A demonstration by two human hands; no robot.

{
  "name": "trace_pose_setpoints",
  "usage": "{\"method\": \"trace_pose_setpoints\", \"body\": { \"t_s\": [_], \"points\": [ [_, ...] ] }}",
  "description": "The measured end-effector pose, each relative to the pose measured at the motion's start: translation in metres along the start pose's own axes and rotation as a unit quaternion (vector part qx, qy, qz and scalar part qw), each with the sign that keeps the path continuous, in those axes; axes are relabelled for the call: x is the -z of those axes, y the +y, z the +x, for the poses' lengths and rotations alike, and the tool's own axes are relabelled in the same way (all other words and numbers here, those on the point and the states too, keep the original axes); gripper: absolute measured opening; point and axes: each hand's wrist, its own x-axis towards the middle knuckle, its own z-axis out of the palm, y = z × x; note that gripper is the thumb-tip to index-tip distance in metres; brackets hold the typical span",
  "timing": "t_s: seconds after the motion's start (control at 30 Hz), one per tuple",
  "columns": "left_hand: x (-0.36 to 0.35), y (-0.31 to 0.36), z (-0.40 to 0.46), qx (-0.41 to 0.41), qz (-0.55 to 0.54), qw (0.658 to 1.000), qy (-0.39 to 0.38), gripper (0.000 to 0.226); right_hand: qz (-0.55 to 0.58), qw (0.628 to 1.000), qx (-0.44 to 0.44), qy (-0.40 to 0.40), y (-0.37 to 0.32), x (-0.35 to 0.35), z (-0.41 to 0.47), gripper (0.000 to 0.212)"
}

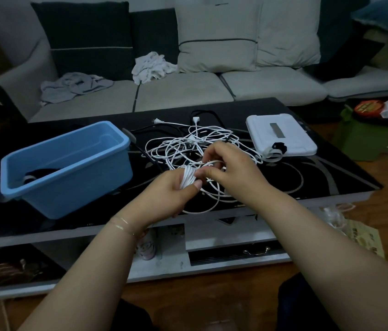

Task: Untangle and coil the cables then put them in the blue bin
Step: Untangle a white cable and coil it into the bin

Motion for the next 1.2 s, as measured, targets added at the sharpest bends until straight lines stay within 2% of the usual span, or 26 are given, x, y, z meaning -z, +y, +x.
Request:
{"method": "trace_pose_setpoints", "body": {
  "t_s": [0.2, 0.3, 0.43, 0.53, 0.67, 0.77, 0.87, 1.0, 1.2],
  "points": [
    [0.001, 0.002, 0.002, -0.011, -0.042, 0.998, 0.039, 0.022, 0.04, 0.999, -0.029, 0.023, -0.002, 0.0, 0.001, 0.017],
    [0.0, 0.004, 0.001, -0.007, -0.063, 0.997, 0.039, 0.021, 0.003, 0.997, -0.064, 0.053, -0.003, -0.001, 0.0, 0.026],
    [0.002, 0.006, -0.002, -0.02, -0.171, 0.985, 0.018, 0.026, 0.009, 0.992, -0.101, 0.072, -0.003, -0.005, 0.002, 0.033],
    [0.002, 0.005, 0.0, -0.045, -0.25, 0.967, 0.014, 0.027, 0.086, 0.987, -0.131, 0.044, -0.006, -0.018, 0.003, 0.029],
    [-0.002, 0.002, 0.003, -0.053, -0.329, 0.939, 0.082, 0.022, 0.19, 0.967, -0.165, -0.028, -0.014, -0.04, -0.004, 0.019],
    [-0.003, 0.0, 0.004, -0.07, -0.356, 0.924, 0.122, 0.016, 0.159, 0.972, -0.153, -0.083, -0.017, -0.048, -0.007, 0.026],
    [-0.006, -0.002, 0.006, -0.065, -0.345, 0.924, 0.154, 0.017, 0.148, 0.97, -0.155, -0.119, -0.016, -0.049, -0.006, 0.031],
    [-0.005, -0.004, 0.009, -0.055, -0.382, 0.9, 0.205, 0.02, 0.127, 0.963, -0.146, -0.186, -0.015, -0.048, -0.01, 0.015],
    [-0.012, -0.003, 0.015, -0.04, -0.371, 0.9, 0.225, 0.025, 0.1, 0.961, -0.15, -0.209, -0.017, -0.043, -0.014, 0.026]
  ]
}}
